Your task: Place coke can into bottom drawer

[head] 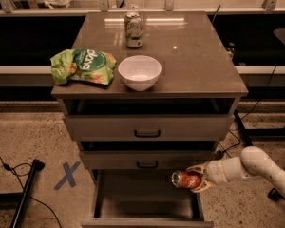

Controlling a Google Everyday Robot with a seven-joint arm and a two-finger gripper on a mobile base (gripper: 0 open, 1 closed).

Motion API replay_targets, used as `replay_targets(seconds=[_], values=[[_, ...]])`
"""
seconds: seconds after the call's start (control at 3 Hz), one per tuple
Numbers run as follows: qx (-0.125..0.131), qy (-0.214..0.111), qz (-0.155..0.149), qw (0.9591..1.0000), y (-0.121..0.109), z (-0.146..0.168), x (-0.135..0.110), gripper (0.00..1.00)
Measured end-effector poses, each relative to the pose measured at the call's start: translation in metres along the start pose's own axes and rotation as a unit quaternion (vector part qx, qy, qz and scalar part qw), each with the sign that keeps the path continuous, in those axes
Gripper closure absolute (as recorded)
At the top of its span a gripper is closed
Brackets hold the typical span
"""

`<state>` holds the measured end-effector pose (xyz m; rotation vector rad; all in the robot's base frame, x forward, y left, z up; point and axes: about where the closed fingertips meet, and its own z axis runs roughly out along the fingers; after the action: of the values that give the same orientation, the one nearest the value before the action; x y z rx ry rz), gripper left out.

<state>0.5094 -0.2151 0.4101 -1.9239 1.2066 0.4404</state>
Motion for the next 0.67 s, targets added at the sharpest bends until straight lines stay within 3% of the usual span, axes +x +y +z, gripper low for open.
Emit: replay_targets(seconds=[0.33, 0.67], values=[[-0.061, 0.066, 0.018, 0.9958, 0.038, 0.043, 0.037, 1.00], [-0.085, 0.141, 0.034, 0.9858, 0.061, 0.067, 0.080, 1.00]])
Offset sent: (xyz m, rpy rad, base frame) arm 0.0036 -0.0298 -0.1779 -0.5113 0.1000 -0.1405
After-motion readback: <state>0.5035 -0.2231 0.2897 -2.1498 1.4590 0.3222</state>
